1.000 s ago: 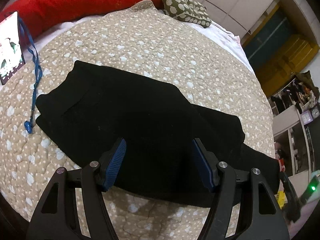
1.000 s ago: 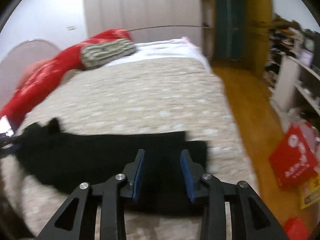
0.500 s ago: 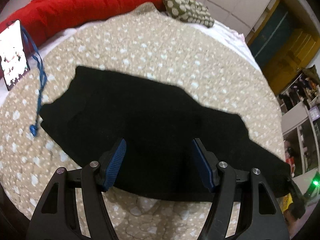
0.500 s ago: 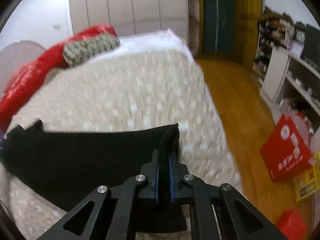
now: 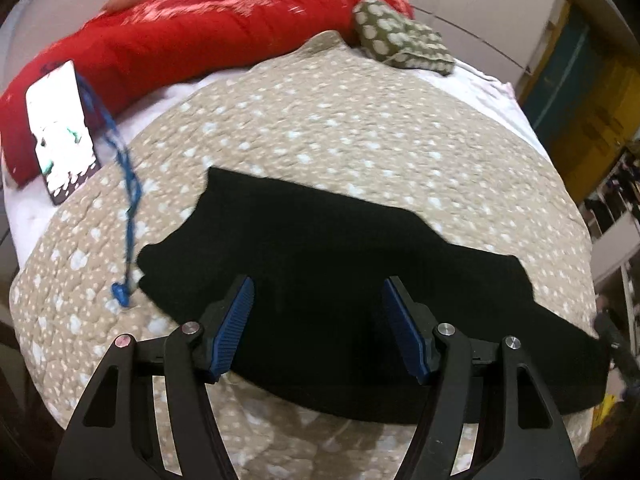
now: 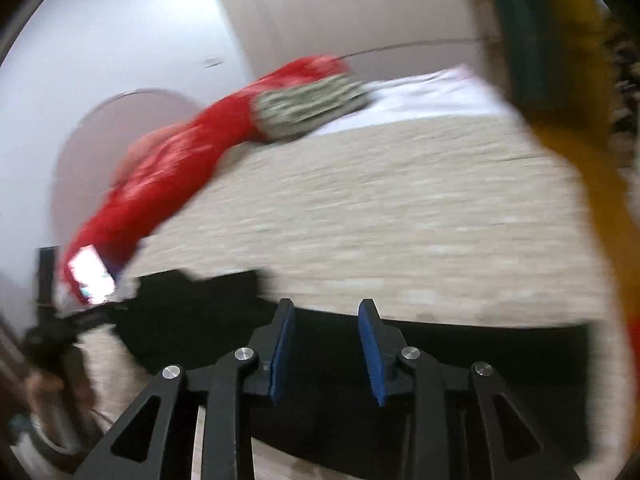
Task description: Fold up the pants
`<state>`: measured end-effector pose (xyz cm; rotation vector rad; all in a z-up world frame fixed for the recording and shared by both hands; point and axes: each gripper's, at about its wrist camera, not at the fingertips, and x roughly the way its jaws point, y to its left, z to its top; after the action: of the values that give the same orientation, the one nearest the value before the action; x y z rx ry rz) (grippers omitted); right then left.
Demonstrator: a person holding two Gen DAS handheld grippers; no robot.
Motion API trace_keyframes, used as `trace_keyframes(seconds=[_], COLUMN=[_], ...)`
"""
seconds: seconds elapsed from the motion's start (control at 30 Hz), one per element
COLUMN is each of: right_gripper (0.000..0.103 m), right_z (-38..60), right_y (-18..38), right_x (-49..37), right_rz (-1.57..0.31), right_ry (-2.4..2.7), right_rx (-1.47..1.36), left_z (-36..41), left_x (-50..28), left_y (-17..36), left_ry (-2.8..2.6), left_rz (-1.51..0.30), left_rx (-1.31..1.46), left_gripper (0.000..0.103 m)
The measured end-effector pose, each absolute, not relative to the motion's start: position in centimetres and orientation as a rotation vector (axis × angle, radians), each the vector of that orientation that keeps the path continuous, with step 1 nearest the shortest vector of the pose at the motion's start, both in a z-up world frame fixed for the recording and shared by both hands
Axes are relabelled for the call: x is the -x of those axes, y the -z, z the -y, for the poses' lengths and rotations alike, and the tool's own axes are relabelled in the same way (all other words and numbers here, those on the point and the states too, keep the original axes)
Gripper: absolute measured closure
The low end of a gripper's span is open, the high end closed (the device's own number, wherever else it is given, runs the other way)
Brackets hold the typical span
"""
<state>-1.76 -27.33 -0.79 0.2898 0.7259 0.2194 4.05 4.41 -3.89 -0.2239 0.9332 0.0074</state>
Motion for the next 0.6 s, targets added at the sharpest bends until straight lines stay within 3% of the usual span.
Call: trace_keyframes(seconds=[0.23,0.3,0.47,0.6], right_gripper=[0.072,0.094,0.096,0.096], right_z=[20.5,19.9,19.9,19.7], right_y=[4.7,5.8,4.6,6.9], right_x=[-7.8,-8.8,-8.1,-9.6], right_rz=[-0.882,-0.917,-0.811,-0.859], right_ry=[-0.294,-0.31,-0.263,-0.22], right_rx=[-0.197,-0.179,-0.121,-0.171], left_z=[-5.3,-5.0,-5.2,-4.6], left_x=[-3.9,-3.8,-4.2,-4.3], left_y=[5.1,5.3,5.8,6.0], left_ry=[-0.014,-0.015,-0.009,-0.024], left_rz=[-0.947,-0.947,-0.947,-0.943], left_rx=[0.212,0.199,0.211,0.165], left_gripper=[0.036,0.036,0.036,0.036])
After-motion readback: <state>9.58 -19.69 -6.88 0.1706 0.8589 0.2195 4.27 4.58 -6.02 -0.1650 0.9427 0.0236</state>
